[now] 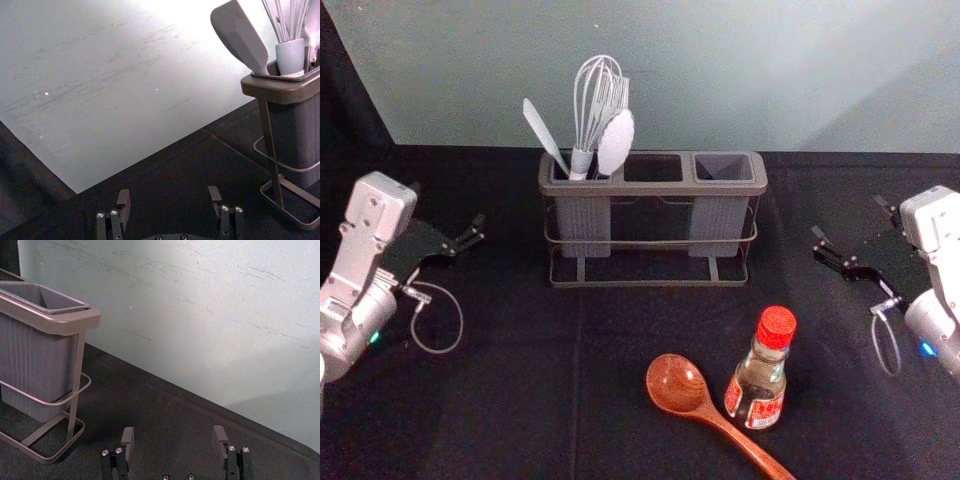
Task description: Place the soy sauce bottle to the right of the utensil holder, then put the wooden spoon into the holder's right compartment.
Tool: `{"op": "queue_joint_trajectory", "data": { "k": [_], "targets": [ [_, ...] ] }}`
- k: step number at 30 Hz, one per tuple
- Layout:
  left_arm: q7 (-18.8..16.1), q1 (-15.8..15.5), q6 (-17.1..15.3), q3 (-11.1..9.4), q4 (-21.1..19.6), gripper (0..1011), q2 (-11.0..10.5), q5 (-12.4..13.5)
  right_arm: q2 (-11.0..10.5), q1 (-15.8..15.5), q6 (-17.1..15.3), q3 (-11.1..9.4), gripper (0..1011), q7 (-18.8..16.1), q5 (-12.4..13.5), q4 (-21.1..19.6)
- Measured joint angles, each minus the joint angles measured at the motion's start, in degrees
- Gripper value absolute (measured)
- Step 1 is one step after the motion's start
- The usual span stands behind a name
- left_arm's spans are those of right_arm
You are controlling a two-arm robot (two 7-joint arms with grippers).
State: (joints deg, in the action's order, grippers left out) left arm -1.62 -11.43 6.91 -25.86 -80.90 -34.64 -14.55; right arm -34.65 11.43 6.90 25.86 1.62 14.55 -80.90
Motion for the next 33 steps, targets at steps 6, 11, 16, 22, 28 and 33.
{"op": "queue_joint_trajectory", "data": {
  "k": [6, 11, 16, 22, 28, 33],
  "targets": [
    [0.0, 0.0, 0.0, 0.0, 0.0, 1011, 0.0, 0.0, 0.0, 0.0, 0.0, 0.0, 1003, 0.0, 0.0, 0.0],
    [0.0, 0.0, 0.0, 0.0, 0.0, 1011, 0.0, 0.0, 0.0, 0.0, 0.0, 0.0, 1002, 0.0, 0.0, 0.0],
    [0.0, 0.0, 0.0, 0.0, 0.0, 1011, 0.0, 0.0, 0.0, 0.0, 0.0, 0.0, 1002, 0.0, 0.0, 0.0],
    [0.0, 0.0, 0.0, 0.0, 0.0, 1011, 0.0, 0.0, 0.0, 0.0, 0.0, 0.0, 1002, 0.0, 0.0, 0.0],
    [0.0, 0.0, 0.0, 0.0, 0.0, 1011, 0.0, 0.0, 0.0, 0.0, 0.0, 0.0, 1003, 0.0, 0.0, 0.0],
    [0.0, 0.0, 0.0, 0.0, 0.0, 1011, 0.0, 0.0, 0.0, 0.0, 0.0, 0.0, 1002, 0.0, 0.0, 0.0]
  ]
}}
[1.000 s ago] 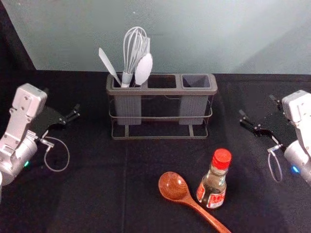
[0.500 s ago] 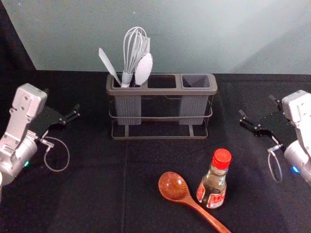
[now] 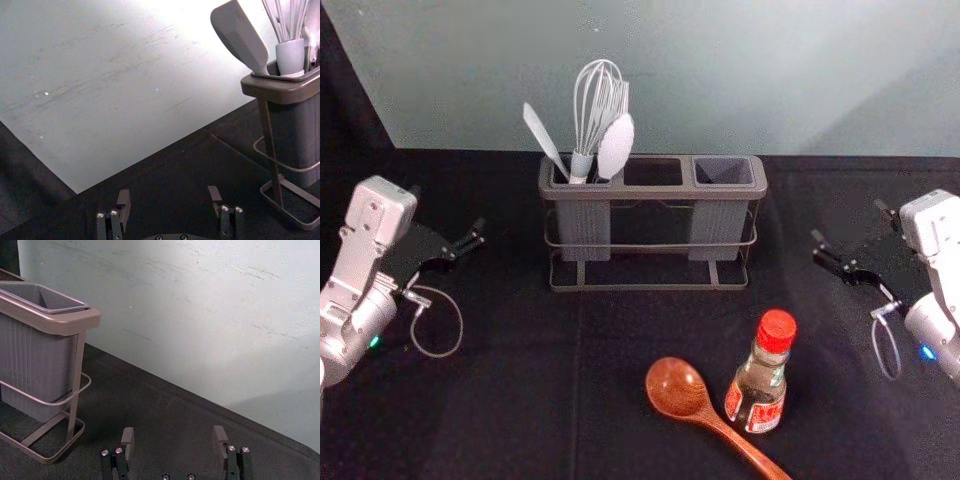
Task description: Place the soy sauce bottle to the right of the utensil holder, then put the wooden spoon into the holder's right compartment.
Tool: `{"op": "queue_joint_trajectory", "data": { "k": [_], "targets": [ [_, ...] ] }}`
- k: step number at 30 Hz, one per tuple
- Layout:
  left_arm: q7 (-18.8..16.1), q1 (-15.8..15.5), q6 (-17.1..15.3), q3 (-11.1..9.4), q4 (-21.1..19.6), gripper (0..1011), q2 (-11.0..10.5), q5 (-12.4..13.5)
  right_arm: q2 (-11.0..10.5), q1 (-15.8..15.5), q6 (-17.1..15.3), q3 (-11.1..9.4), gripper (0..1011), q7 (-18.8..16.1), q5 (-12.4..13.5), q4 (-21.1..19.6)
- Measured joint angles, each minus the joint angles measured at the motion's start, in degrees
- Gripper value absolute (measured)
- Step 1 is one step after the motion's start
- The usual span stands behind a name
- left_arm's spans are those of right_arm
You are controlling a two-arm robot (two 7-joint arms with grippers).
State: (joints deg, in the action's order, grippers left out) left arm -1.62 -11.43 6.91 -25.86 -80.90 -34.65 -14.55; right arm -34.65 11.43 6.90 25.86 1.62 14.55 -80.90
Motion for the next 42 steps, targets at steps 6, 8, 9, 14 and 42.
{"op": "queue_joint_trajectory", "data": {
  "k": [6, 8, 9, 14, 42],
  "targets": [
    [0.0, 0.0, 0.0, 0.0, 0.0, 1011, 0.0, 0.0, -0.3, -1.2, 0.1, -0.6, 1002, 0.1, -0.4, -1.3],
    [0.0, 0.0, 0.0, 0.0, 0.0, 1011, 0.0, 0.0, -0.8, -2.4, 0.1, -1.1, 1002, 0.1, -0.7, -2.8],
    [0.0, 0.0, 0.0, 0.0, 0.0, 1011, 0.0, 0.0, -0.8, -2.4, 0.1, -1.1, 1003, 0.1, -0.7, -2.8],
    [0.0, 0.0, 0.0, 0.0, 0.0, 1011, 0.0, 0.0, -2.8, -6.0, 0.1, -2.5, 1002, 0.0, -1.0, -6.8],
    [0.0, 0.0, 0.0, 0.0, 0.0, 1011, 0.0, 0.0, -11.1, -26.9, 5.5, -13.5, 1002, -6.3, 6.8, -25.4]
  ]
}}
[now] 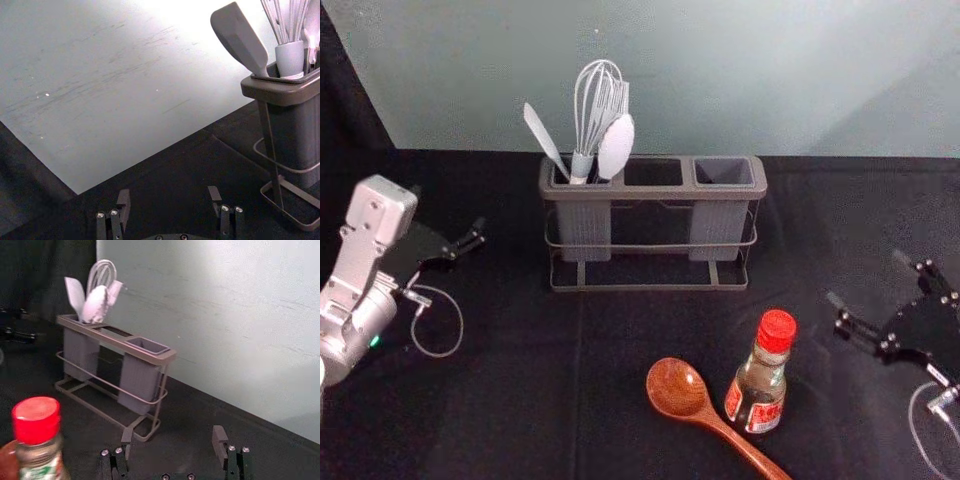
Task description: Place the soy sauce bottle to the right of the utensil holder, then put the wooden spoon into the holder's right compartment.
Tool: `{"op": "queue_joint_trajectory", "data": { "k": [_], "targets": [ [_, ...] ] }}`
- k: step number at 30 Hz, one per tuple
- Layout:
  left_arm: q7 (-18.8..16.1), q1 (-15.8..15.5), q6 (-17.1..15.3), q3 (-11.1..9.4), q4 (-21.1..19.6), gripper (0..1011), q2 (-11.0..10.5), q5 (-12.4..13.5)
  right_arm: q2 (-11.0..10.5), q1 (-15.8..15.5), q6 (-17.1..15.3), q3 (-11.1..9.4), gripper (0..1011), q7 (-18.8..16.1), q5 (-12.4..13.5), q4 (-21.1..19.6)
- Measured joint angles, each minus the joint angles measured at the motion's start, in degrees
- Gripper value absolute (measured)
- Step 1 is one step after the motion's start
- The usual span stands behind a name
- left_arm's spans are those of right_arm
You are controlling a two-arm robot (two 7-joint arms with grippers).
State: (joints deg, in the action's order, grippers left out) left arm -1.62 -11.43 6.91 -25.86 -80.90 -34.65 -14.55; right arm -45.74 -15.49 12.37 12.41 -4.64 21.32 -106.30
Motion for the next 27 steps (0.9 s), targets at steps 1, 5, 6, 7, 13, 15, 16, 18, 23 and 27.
{"op": "queue_joint_trajectory", "data": {
  "k": [1, 5, 6, 7, 13, 15, 16, 18, 23, 27],
  "targets": [
    [0.0, 0.0, 0.0, 0.0, 0.0, 1011, 0.0, 0.0, -0.2, -0.5, 0.1, -0.3, 1002, -0.3, 0.2, -0.4],
    [0.0, 0.0, 0.0, 0.0, 0.0, 1011, 0.0, 0.0, -1.3, -2.9, 0.5, -1.7, 1002, -1.9, 1.8, -2.2],
    [0.0, 0.0, 0.0, 0.0, 0.0, 1011, 0.0, 0.0, -1.8, -4.0, 0.6, -2.3, 1002, -2.7, 2.5, -2.9],
    [0.0, 0.0, 0.0, 0.0, 0.0, 1011, 0.0, 0.0, -2.1, -4.5, 0.7, -2.6, 1002, -3.1, 2.9, -3.2],
    [0.0, 0.0, 0.0, 0.0, 0.0, 1011, 0.0, 0.0, -3.8, -7.9, 1.3, -4.6, 1002, -6.5, 6.0, -5.4],
    [0.0, 0.0, 0.0, 0.0, 0.0, 1011, 0.0, 0.0, -4.3, -9.3, 1.5, -5.2, 1002, -8.3, 7.5, -6.2],
    [0.0, 0.0, 0.0, 0.0, 0.0, 1011, 0.0, 0.0, -4.3, -9.3, 1.5, -5.2, 1002, -8.3, 7.5, -6.2],
    [0.0, 0.0, 0.0, 0.0, 0.0, 1011, 0.0, 0.0, -4.3, -9.9, 1.6, -5.3, 1002, -9.2, 8.1, -6.7],
    [0.0, 0.0, 0.0, 0.0, 0.0, 1011, 0.0, 0.0, -3.4, -9.6, 1.8, -4.4, 1002, -11.7, 9.2, -6.8],
    [0.0, 0.0, 0.0, 0.0, 0.0, 1011, 0.0, 0.0, -2.0, -8.1, 1.6, -3.0, 1003, -13.0, 9.3, -6.4]
  ]
}}
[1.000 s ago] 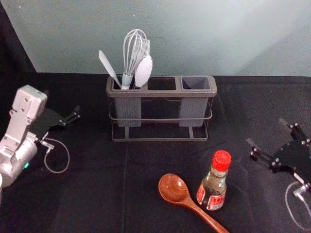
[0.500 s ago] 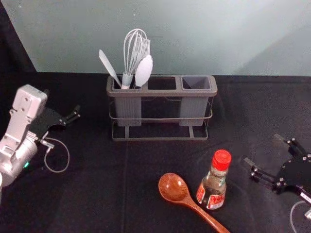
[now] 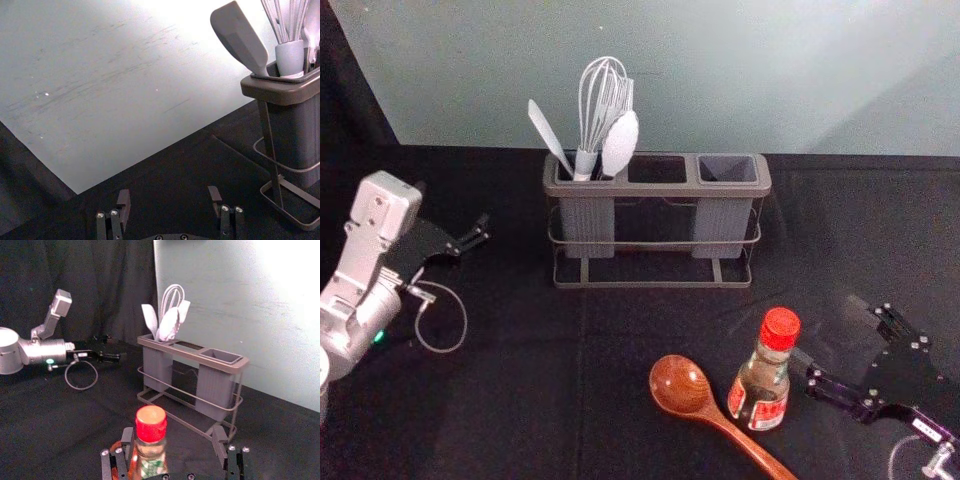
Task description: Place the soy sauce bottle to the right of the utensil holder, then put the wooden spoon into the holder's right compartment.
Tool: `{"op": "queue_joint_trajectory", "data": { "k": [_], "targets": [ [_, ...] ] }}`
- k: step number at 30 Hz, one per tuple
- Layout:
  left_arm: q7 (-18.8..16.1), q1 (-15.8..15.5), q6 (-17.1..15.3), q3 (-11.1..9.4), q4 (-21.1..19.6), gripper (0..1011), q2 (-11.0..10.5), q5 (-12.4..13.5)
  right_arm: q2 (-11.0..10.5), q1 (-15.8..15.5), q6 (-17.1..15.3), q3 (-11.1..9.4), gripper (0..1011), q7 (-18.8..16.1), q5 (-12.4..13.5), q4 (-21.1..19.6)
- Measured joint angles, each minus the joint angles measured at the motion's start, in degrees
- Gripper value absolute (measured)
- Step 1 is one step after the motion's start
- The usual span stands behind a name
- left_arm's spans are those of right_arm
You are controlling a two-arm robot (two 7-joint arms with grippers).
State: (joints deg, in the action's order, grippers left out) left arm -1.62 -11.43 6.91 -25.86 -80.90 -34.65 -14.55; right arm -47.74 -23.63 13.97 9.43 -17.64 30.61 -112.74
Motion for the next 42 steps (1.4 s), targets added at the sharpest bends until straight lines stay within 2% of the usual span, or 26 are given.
{"op": "queue_joint_trajectory", "data": {
  "k": [7, 10, 17, 33, 42],
  "targets": [
    [0.0, 0.0, 0.0, 0.0, 0.0, 1011, 0.0, 0.0, 3.3, 3.3, -0.8, 2.5, 1002, -1.3, -0.5, 1.6],
    [0.0, 0.0, 0.0, 0.0, 0.0, 1011, 0.0, 0.0, 5.0, 5.1, -0.9, 3.8, 1002, -1.5, -2.5, 2.6],
    [0.0, 0.0, 0.0, 0.0, 0.0, 1011, 0.0, 0.0, 7.6, 7.4, -1.2, 5.2, 1003, -1.9, -4.7, 4.3],
    [0.0, 0.0, 0.0, 0.0, 0.0, 1011, 0.0, 0.0, 11.9, 10.4, -2.4, 6.2, 1002, -4.2, -6.0, 7.1],
    [0.0, 0.0, 0.0, 0.0, 0.0, 1011, 0.0, 0.0, 13.4, 10.1, -2.7, 5.6, 1003, -4.9, -6.3, 7.5]
  ]
}}
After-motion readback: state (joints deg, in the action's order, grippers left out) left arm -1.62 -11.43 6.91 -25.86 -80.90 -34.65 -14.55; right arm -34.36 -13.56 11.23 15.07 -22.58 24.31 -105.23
